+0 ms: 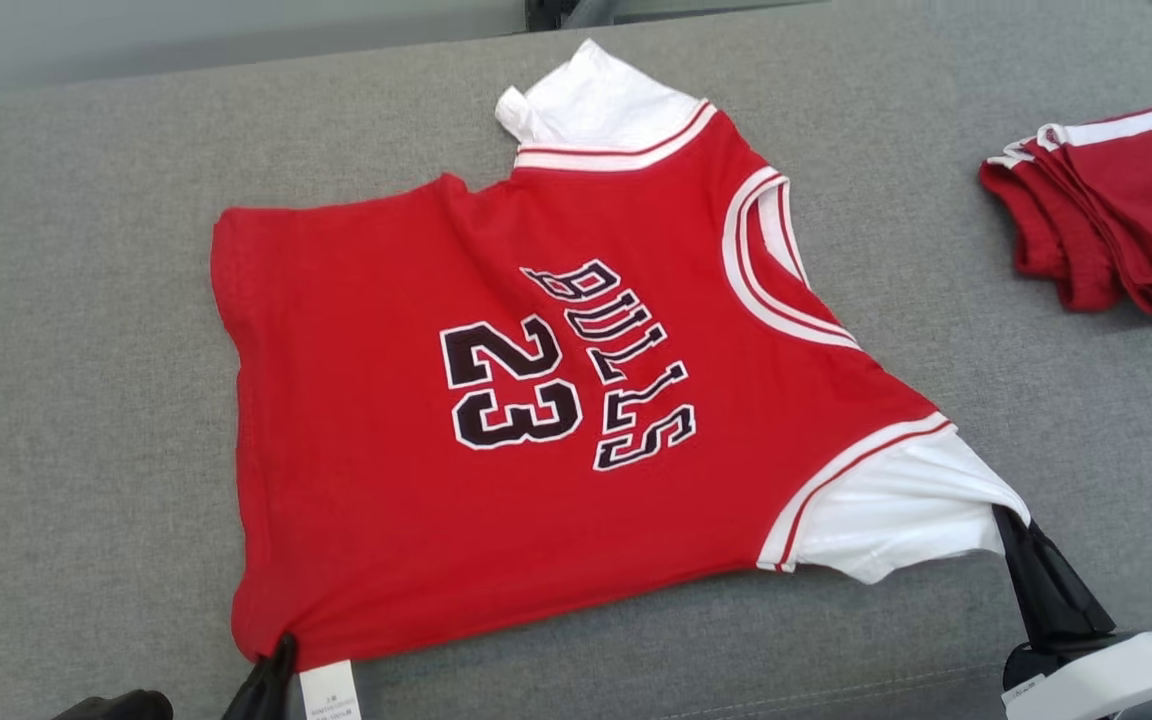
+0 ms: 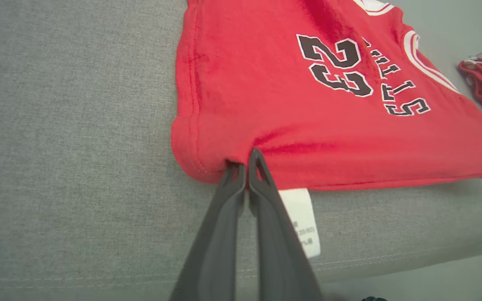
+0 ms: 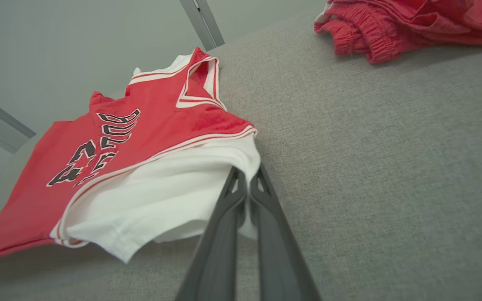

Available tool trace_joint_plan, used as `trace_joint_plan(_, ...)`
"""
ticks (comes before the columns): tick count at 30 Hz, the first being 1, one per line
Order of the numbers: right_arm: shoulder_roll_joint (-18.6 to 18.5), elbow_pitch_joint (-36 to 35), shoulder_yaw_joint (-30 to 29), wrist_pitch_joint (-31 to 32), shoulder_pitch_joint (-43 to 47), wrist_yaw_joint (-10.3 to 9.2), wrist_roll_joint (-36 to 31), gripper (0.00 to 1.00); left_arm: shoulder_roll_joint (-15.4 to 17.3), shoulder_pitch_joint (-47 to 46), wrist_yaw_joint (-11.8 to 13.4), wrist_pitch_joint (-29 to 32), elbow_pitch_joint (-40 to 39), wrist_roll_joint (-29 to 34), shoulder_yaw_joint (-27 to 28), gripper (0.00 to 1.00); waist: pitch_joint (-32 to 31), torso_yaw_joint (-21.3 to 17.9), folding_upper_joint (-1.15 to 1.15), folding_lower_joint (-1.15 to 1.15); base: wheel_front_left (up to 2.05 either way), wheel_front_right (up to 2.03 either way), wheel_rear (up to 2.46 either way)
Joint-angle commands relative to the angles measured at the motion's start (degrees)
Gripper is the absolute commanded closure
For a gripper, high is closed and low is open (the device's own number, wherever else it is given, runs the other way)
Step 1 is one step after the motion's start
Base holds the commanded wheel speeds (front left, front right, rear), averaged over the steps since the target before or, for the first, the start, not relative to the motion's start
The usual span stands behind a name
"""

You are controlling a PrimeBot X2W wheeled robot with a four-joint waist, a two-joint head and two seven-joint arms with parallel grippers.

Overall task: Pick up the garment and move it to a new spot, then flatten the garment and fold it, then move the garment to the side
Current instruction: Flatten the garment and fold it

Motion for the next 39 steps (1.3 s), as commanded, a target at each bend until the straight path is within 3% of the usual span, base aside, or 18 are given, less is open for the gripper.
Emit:
trace_joint_plan(1,0.29,-0.65,-1.06,0.39,0.43,-0.23,-0.22,1.0,0.2,0.73,0.55,-0.09,-0.61,-0.72,0.63,1.0,-2.62,-0.1,0.3,0.01,0.0,0.0,0.0)
trace_joint_plan(10,3.56,-2.01,-0.77,8.18,-6.38,-0.18,-3.34,1.0,1.68,-6.08,1.04,7.03,-1.78,-0.74,-0.35,1.0,-1.49,0.03,0.3,0.01,0.0,0.0,0.0)
trace_joint_plan(18,3.22,3.49,3.93,19.36,-21.51,-0.15,-8.46,1.0,2.37,-18.92,-1.49,15.65,4.78,-1.02,-0.51,1.0,1.89,1.16,0.3,0.01,0.0,0.0,0.0)
trace_joint_plan(25,2.82,9.59,6.05,26.39,-29.67,-0.16,-11.46,1.0,-0.71,-26.86,-4.83,20.71,12.49,-1.97,-2.55,1.0,3.7,3.05,0.3,0.01,0.0,0.0,0.0)
trace_joint_plan(31,2.86,13.96,6.83,28.13,-34.0,-0.16,-13.15,1.0,-3.99,-32.35,-8.17,23.38,20.75,-1.24,-5.15,1.0,4.53,4.18,0.3,0.01,0.0,0.0,0.0)
trace_joint_plan(32,2.64,14.34,7.35,28.32,-34.44,-0.15,-13.5,0.85,-4.5,-33.05,-8.78,23.49,21.81,-1.19,-5.42,1.0,4.61,4.29,0.3,0.01,0.0,0.0,0.0)
trace_joint_plan(34,2.3,14.71,7.98,27.49,-35.22,-0.16,-13.76,0.46,-5.43,-34.36,-9.96,23.31,23.81,-0.97,-5.76,0.98,4.81,4.42,0.3,0.01,0.0,0.0,0.0)
trace_joint_plan(35,2.09,14.76,8.42,26.82,-35.42,-0.16,-14.01,0.0,-5.89,-34.74,-10.38,23.05,24.68,-0.91,-5.88,0.84,4.86,4.42,0.3,0.01,0.0,0.0,0.0)
trace_joint_plan(36,1.88,14.6,8.84,25.84,-35.56,-0.15,-14.07,0.0,-6.32,-35.11,-10.81,22.49,25.43,-0.71,-5.77,0.56,4.86,4.38,0.3,0.01,0.0,0.0,0.0)
trace_joint_plan(37,1.75,14.63,8.71,24.88,-35.69,-0.16,-14.18,0.0,-6.71,-35.34,-11.09,21.86,25.95,-0.72,-5.56,0.15,4.81,4.29,0.3,0.01,0.0,0.0,0.0)
trace_joint_plan(38,1.52,14.61,8.65,24.06,-35.72,-0.16,-14.37,0.0,-7.08,-35.39,-11.37,21.19,26.36,-0.92,-5.29,0.0,4.73,4.18,0.3,0.01,0.0,0.0,0.0)
trace_joint_plan(39,1.23,14.26,8.89,23.1,-35.72,-0.16,-14.86,0.0,-7.26,-35.09,-11.46,20.58,26.58,-1.2,-5.01,0.0,4.59,4.0,0.3,0.01,0.0,0.0,0.0)
